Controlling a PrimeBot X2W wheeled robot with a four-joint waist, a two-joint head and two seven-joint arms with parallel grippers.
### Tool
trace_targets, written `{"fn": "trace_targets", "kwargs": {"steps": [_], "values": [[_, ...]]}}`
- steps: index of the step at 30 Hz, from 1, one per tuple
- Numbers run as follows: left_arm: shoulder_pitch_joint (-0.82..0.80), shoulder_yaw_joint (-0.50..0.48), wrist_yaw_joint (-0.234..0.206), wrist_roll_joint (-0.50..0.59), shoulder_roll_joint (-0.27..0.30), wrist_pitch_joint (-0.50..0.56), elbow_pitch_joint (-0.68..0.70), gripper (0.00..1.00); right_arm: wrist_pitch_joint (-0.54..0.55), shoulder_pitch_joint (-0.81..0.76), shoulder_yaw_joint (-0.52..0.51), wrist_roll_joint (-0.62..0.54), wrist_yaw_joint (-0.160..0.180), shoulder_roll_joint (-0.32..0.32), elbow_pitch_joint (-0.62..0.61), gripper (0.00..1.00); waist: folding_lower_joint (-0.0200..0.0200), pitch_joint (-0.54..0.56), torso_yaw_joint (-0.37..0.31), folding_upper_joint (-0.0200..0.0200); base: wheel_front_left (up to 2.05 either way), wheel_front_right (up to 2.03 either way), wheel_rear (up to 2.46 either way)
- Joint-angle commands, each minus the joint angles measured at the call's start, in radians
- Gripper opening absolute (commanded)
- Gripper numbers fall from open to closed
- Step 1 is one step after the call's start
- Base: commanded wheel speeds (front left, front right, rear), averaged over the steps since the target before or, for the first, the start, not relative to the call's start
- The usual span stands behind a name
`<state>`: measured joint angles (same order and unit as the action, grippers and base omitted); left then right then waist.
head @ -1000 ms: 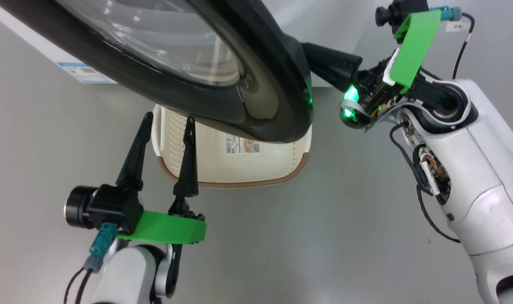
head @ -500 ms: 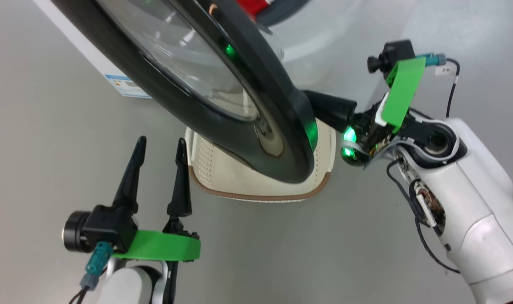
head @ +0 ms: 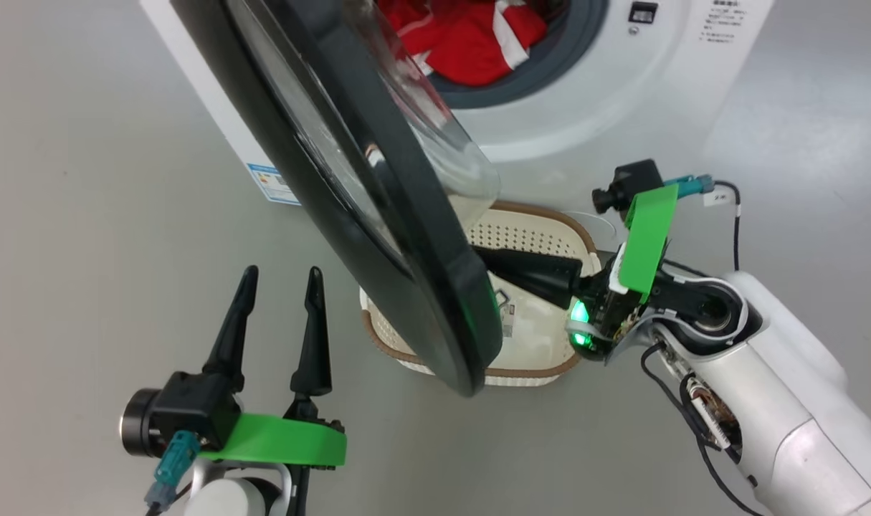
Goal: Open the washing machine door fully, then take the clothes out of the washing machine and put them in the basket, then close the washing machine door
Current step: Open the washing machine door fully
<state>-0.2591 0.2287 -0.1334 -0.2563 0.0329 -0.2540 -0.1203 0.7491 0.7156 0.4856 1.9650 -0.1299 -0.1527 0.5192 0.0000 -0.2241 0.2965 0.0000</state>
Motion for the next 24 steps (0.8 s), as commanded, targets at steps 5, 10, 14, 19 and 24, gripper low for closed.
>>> {"fn": "trace_targets", "kwargs": {"steps": [5, 10, 14, 19, 24], "values": [[0.02, -0.023, -0.016, -0.016, 0.017, -0.008, 0.025, 1.0, 0.0, -0.026, 0.057, 0.036, -0.001, 0.019, -0.023, 0.0, 0.0, 0.046, 0.063, 0.0, 0.0, 0.0, 0.0], [0.029, -0.016, -0.023, -0.026, 0.017, -0.008, 0.027, 1.0, -0.008, -0.029, 0.088, 0.053, -0.001, 0.011, -0.024, 0.0, 0.0, 0.054, 0.092, 0.0, 0.0, 0.0, 0.0], [0.036, -0.012, -0.027, -0.03, 0.017, -0.008, 0.027, 1.0, -0.018, -0.031, 0.114, 0.075, -0.001, 0.003, -0.028, 0.0, 0.0, 0.061, 0.124, 0.0, 0.0, 0.0, 0.0], [0.042, -0.017, -0.028, -0.032, 0.017, -0.008, 0.029, 1.0, -0.033, -0.027, 0.148, 0.101, -0.001, -0.008, -0.037, 0.0, 0.0, 0.062, 0.157, 0.0, 0.0, 0.0, 0.0], [0.047, -0.02, -0.026, -0.037, 0.017, -0.008, 0.024, 1.0, -0.05, -0.024, 0.182, 0.123, -0.001, -0.019, -0.043, 0.0, 0.0, 0.067, 0.179, 0.0, 0.0, 0.0, 0.0]]}}
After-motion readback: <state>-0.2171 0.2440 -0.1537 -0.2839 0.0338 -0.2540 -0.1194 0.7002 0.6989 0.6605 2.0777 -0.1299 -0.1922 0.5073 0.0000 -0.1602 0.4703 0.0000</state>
